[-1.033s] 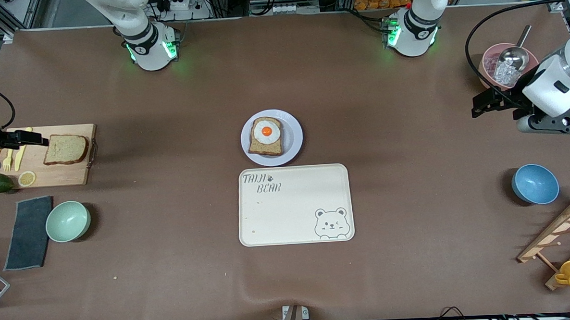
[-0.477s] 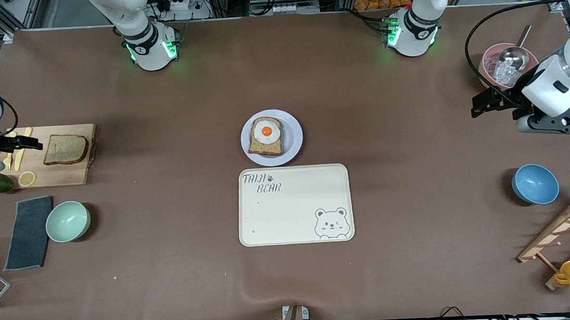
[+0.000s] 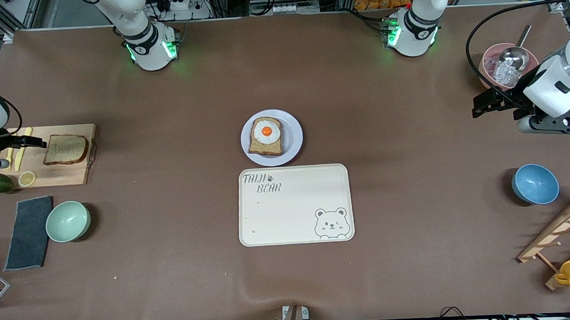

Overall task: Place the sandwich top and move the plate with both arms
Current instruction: 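Move the right gripper over the bread slice on the cutting board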

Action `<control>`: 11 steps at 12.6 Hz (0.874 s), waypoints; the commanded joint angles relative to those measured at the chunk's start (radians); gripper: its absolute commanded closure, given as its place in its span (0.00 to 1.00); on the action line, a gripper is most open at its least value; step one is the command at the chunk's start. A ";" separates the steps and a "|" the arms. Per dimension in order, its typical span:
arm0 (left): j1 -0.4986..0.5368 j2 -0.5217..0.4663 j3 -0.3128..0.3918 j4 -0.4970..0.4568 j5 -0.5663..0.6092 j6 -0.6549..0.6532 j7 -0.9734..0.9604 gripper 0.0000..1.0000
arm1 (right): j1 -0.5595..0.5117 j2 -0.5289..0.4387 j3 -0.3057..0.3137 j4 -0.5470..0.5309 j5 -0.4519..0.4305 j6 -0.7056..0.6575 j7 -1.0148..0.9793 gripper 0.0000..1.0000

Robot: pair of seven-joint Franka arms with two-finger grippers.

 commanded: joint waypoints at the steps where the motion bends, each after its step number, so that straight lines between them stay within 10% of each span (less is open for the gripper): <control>1: 0.005 -0.003 -0.001 -0.001 -0.011 0.006 -0.022 0.00 | -0.022 0.036 0.019 0.006 -0.021 0.012 0.054 0.00; 11: -0.003 0.019 -0.003 -0.002 -0.019 0.014 -0.022 0.00 | -0.059 0.102 0.020 0.009 -0.021 0.003 0.056 0.00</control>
